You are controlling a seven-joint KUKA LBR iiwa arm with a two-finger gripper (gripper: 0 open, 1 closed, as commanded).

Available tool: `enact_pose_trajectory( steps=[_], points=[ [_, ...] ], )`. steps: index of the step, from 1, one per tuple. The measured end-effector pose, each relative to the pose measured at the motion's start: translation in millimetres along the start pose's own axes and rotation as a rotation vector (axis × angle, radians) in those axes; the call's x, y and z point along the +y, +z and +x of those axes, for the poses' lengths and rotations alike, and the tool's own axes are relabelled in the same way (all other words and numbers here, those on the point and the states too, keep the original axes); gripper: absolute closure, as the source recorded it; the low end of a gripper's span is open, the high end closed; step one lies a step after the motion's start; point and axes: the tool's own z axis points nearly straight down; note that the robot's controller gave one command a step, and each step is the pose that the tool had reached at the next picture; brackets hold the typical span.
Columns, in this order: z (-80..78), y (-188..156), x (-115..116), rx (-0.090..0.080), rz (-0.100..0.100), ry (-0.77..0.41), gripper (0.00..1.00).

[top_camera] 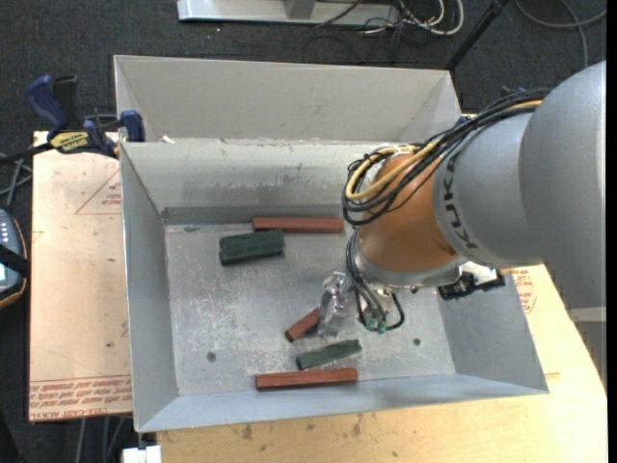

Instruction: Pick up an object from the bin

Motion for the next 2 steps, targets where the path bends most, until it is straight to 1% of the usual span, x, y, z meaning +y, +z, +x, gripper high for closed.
enact_pose_trajectory(
  steps=[1, 2],
  points=[
    [0.4, 0.4, 0.1, 0.001, 0.0, 0.0, 0.0],
    [0.5, 0.6, 0.0, 0.001, 0.001, -0.001, 1.0]
  ],
)
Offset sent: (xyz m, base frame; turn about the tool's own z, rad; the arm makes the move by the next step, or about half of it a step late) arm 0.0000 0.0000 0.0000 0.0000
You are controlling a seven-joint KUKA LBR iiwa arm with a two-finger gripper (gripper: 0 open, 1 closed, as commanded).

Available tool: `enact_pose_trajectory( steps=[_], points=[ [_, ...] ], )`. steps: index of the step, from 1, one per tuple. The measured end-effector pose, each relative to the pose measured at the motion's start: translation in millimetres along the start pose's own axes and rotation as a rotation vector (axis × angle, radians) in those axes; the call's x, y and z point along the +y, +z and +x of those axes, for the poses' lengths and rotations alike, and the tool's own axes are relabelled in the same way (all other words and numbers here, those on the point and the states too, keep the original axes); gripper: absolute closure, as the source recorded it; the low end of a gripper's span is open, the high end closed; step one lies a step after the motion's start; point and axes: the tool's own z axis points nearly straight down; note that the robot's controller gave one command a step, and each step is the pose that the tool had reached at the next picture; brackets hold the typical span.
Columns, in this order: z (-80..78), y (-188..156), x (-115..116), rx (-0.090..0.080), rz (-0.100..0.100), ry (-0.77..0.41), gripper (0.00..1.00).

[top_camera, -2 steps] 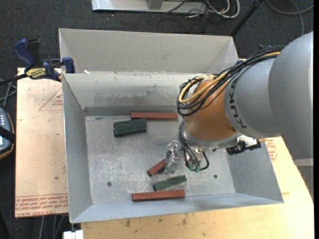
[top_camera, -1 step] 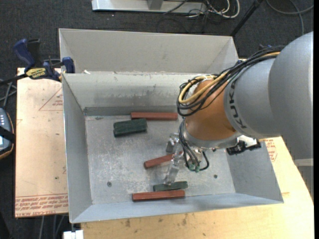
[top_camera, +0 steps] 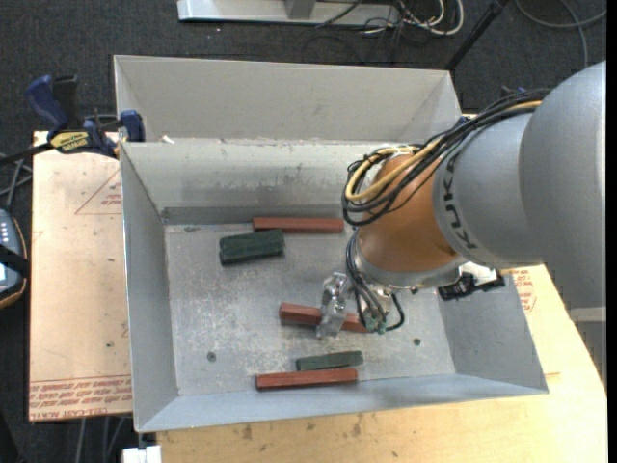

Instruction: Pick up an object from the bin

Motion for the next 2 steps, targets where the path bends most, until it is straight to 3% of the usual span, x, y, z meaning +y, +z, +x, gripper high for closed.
enact_pose_trajectory(
  steps=[1, 2],
  points=[
    [0.0, 0.0, 0.0, 0.0, 0.0, 0.0, 1.0],
    [-4.6, -53.6, 11.6, 0.004, 0.001, -0.004, 1.0]
  ],
)
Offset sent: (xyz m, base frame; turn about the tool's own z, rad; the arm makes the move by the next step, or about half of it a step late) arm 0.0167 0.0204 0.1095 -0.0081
